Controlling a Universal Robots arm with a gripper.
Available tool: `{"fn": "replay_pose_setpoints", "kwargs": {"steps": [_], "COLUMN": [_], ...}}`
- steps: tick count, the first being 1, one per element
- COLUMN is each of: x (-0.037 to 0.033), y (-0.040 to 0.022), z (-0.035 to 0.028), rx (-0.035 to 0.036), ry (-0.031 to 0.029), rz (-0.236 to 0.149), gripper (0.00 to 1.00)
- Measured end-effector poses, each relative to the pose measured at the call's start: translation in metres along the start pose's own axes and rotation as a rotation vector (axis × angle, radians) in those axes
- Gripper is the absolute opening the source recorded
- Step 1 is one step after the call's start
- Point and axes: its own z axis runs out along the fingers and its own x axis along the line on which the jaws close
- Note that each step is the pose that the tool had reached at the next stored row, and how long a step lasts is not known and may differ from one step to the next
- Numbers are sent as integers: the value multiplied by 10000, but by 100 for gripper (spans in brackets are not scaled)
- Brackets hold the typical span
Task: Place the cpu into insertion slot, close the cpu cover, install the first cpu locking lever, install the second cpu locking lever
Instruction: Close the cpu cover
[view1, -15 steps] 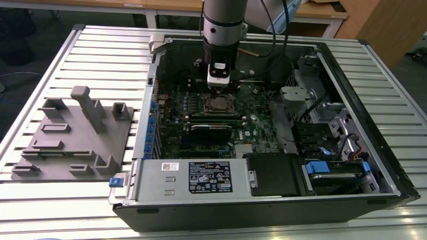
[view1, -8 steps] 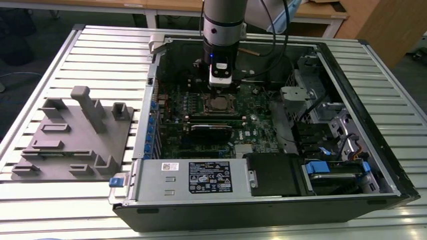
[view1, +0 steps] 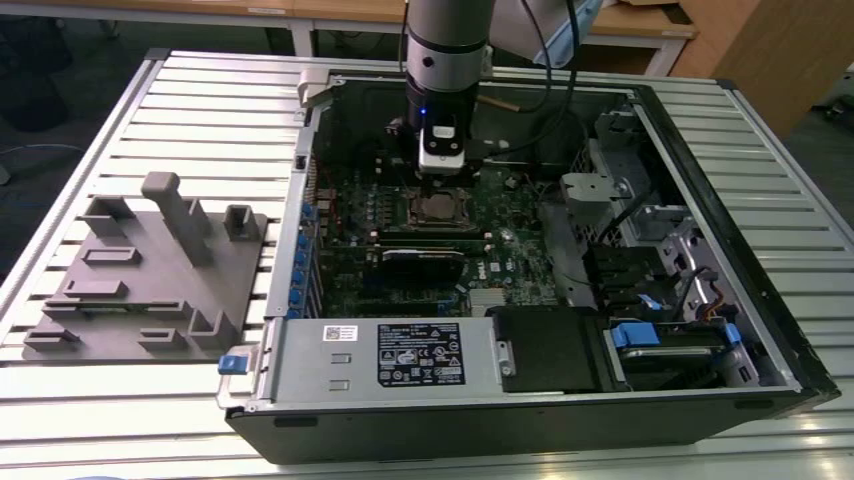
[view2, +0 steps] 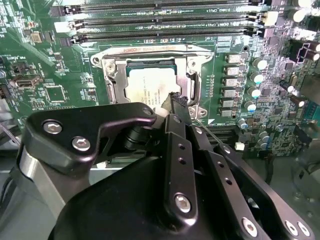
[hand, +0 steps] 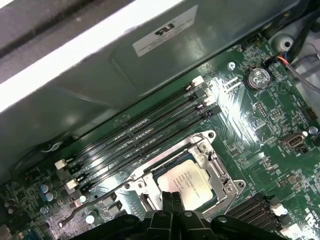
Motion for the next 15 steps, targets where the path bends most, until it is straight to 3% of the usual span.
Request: {"fn": "replay_pose_setpoints", "kwargs": {"steps": [15], "x": [0], "y": [0], "z": [2], "rx": [22], "ry": [47], "rz": [-2217], "gripper": [11]}}
